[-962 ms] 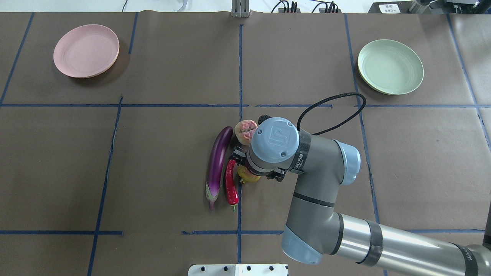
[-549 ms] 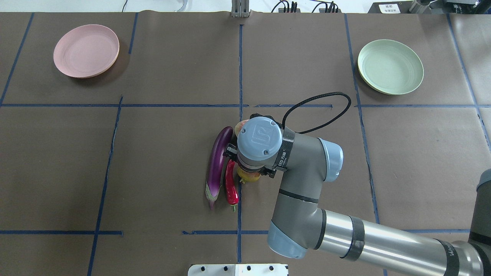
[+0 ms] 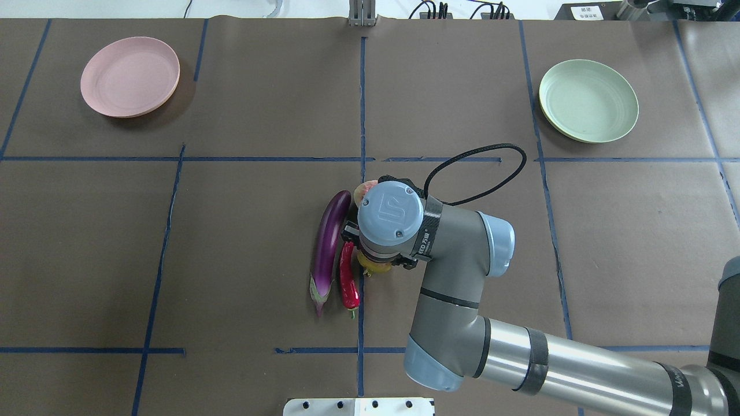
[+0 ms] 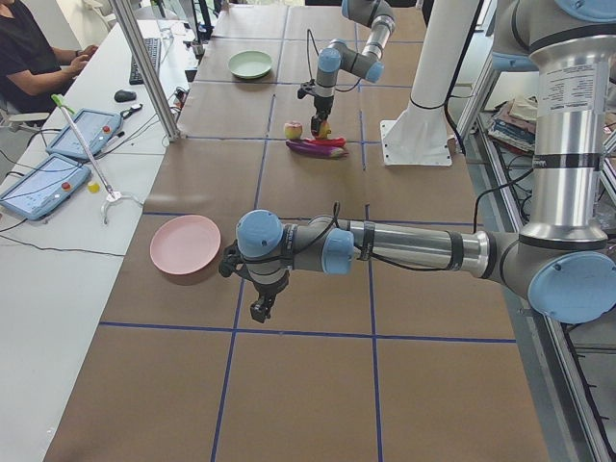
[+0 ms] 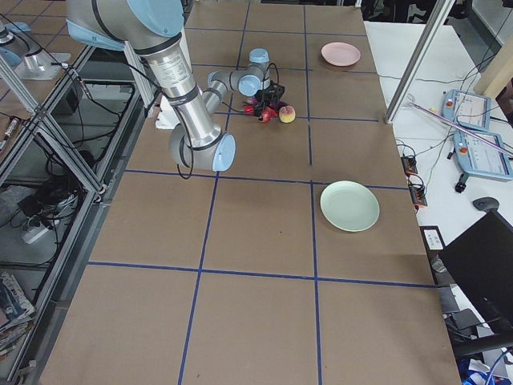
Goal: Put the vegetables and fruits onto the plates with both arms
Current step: 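Lower the right gripper onto the pomegranate and grasp it, then carry the pomegranate with the right gripper onto the green plate and release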
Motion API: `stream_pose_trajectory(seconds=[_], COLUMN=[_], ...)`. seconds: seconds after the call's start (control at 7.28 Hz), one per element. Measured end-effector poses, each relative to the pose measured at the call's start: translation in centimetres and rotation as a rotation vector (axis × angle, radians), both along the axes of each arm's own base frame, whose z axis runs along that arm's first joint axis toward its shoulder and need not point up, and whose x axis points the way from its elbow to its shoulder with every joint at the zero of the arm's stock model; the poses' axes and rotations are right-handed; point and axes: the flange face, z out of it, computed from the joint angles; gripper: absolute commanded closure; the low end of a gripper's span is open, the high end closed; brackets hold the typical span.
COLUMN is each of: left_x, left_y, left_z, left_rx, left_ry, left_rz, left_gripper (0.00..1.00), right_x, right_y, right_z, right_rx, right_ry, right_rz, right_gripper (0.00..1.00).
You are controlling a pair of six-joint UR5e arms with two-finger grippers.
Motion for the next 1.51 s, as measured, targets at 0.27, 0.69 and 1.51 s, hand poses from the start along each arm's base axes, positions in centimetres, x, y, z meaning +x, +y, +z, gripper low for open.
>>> stream_pose_trajectory(seconds=[0.27, 0.69, 1.51], left_x=[0.0, 0.1, 2.2], left_y=[0.0, -0.4, -1.0], left_z=[-0.2, -1.1, -2.1], left_rx=[-0.004, 0.004, -0.002], left_ry=[0.001, 0.004, 0.022], left_rz=[-0.007, -0.016, -0.101], left_gripper=[0.0, 0.0, 0.0], right_x=[9.1, 23.8, 36.2], right_y=[-1.3, -9.8, -27.9], right_z=[0.1, 5.7, 27.7], right_rx=[0.024, 0.152, 0.219], right_ry=[0.004, 0.122, 0.234], right_rz=[0.014, -0.088, -0.226], right_gripper=[0.99, 0.98, 0.97])
